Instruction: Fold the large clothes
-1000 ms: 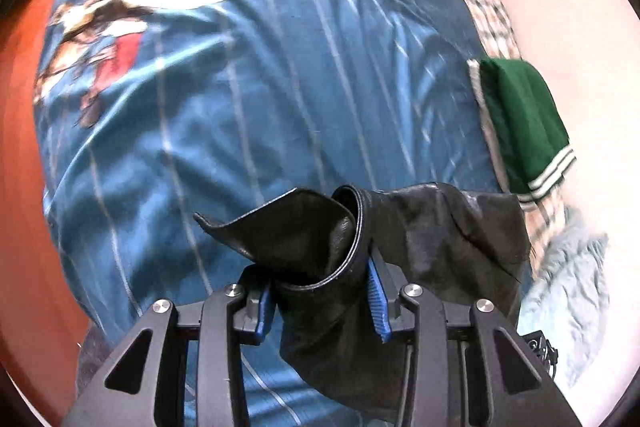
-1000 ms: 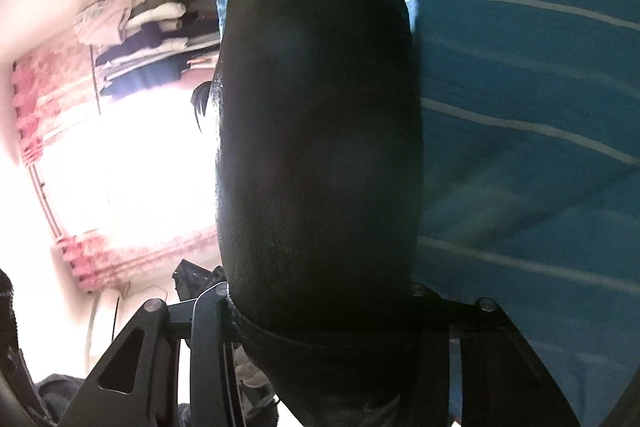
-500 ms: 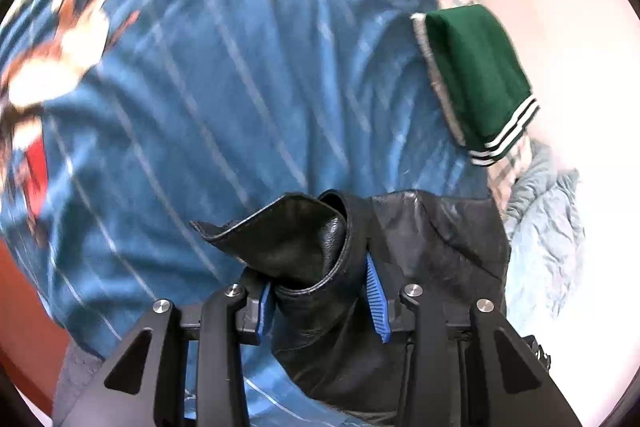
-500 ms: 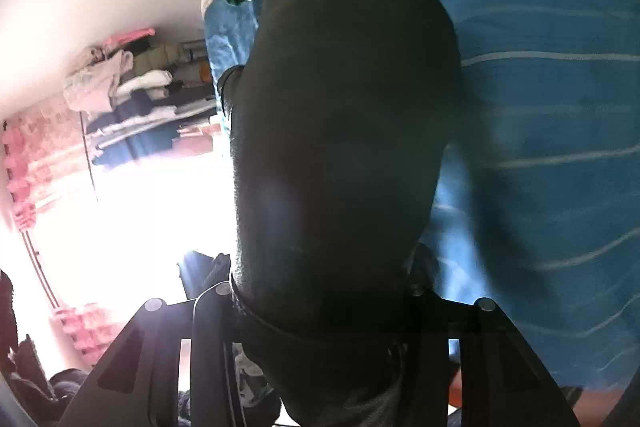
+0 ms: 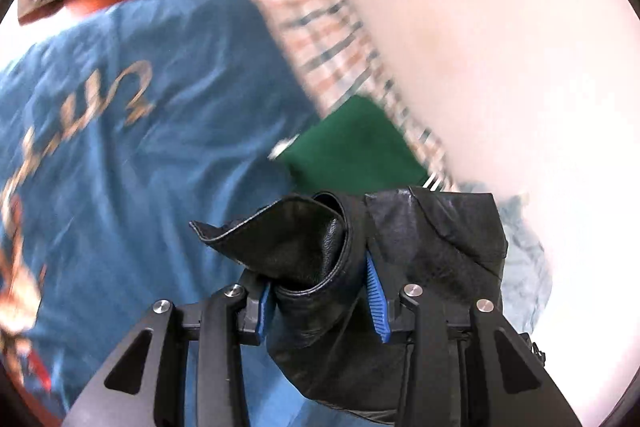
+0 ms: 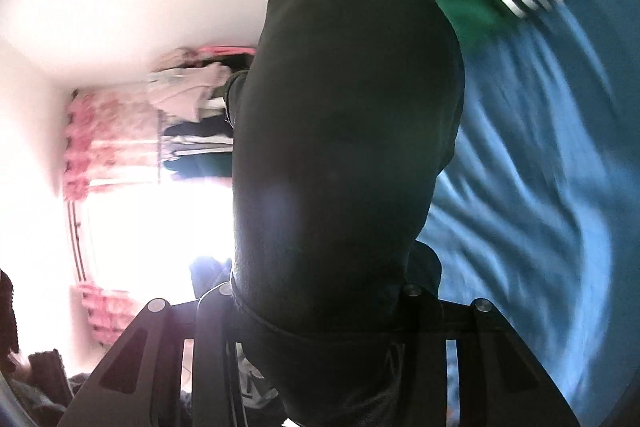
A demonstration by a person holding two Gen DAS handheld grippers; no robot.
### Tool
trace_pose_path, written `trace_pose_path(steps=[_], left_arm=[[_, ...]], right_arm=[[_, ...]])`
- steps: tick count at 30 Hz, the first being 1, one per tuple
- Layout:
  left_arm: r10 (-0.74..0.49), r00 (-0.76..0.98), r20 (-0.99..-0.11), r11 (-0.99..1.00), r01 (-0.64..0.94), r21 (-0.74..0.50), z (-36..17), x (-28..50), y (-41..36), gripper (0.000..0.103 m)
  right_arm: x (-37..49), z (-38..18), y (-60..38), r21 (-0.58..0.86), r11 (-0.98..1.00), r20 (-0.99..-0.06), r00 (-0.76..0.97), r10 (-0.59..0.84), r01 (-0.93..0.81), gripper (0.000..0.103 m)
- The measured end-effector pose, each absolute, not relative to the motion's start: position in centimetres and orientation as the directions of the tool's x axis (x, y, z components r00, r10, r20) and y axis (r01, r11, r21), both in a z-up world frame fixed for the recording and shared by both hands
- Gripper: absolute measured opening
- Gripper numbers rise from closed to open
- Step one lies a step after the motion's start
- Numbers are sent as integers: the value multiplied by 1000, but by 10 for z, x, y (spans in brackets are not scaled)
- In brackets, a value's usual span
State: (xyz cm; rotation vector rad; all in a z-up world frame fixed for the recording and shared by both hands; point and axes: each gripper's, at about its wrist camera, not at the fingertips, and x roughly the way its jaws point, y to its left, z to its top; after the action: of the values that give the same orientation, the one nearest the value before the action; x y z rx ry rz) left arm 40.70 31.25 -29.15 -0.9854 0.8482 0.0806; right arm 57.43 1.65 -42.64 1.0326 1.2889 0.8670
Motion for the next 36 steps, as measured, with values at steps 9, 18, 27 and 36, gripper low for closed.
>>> trace_pose_path(steps=[9,18,27,36], left_arm=[[-249,801,-544,605,-310,-734,-298,605,302,35],[-278,689,-669,640,-386,-664,-453,711,285,33],[-244,595,-766,830,-281,-483,-417,716,265,38],[81,569,-818,978,-203,-45,-349,673,219,99]], right_arm=[[825,-456,16,966,250,-244,88,966,-66,43],[961,-606,-16,932,363,-363,30,931,0,43],[931,-570,-25,735,678,-676,97,731,13,71],[797,-455,54,-69,997,-943,328,-60,-15,92]])
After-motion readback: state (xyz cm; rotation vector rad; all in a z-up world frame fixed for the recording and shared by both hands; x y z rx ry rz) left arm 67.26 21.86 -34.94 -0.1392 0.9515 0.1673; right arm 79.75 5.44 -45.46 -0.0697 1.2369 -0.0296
